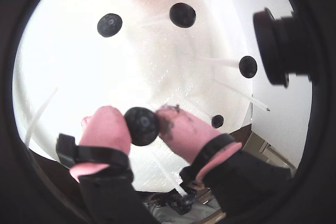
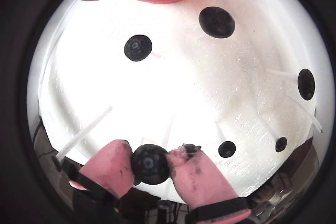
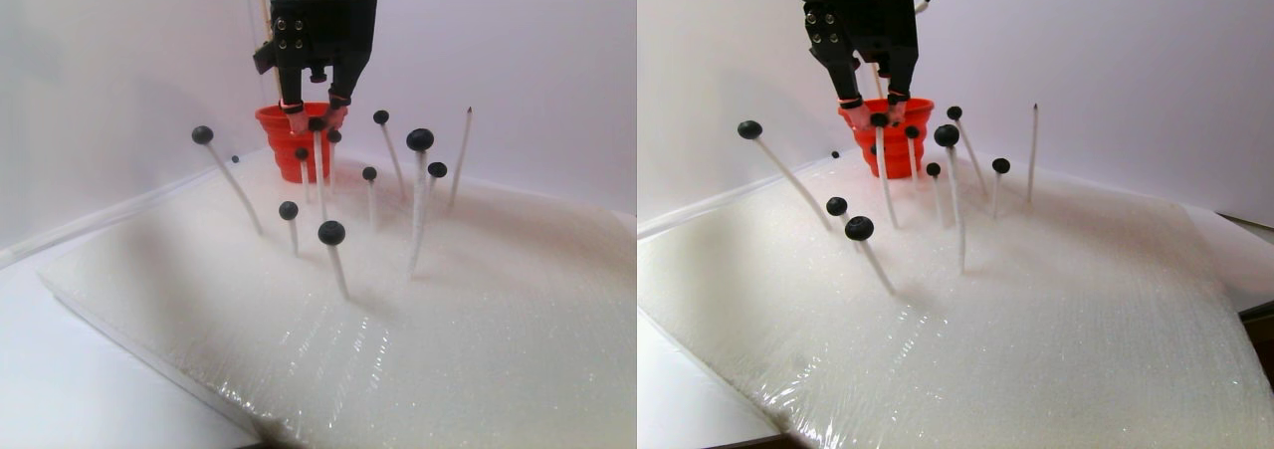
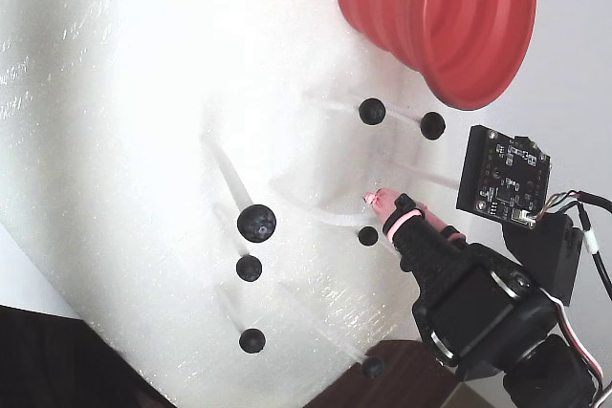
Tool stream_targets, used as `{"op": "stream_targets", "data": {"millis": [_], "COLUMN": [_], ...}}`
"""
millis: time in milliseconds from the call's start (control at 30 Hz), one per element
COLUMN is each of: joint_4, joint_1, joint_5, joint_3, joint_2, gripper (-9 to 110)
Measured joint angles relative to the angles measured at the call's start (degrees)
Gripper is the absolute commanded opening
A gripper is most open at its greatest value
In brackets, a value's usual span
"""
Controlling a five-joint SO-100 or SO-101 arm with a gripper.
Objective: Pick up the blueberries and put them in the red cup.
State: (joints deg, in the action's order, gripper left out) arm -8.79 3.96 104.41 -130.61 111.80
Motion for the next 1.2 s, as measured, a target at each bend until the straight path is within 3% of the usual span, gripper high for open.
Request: {"op": "stream_targets", "data": {"millis": [1200], "joint_4": [-3.9], "joint_1": [0.0], "joint_5": [0.1], "joint_3": [0.0], "joint_2": [4.0], "gripper": [12]}}
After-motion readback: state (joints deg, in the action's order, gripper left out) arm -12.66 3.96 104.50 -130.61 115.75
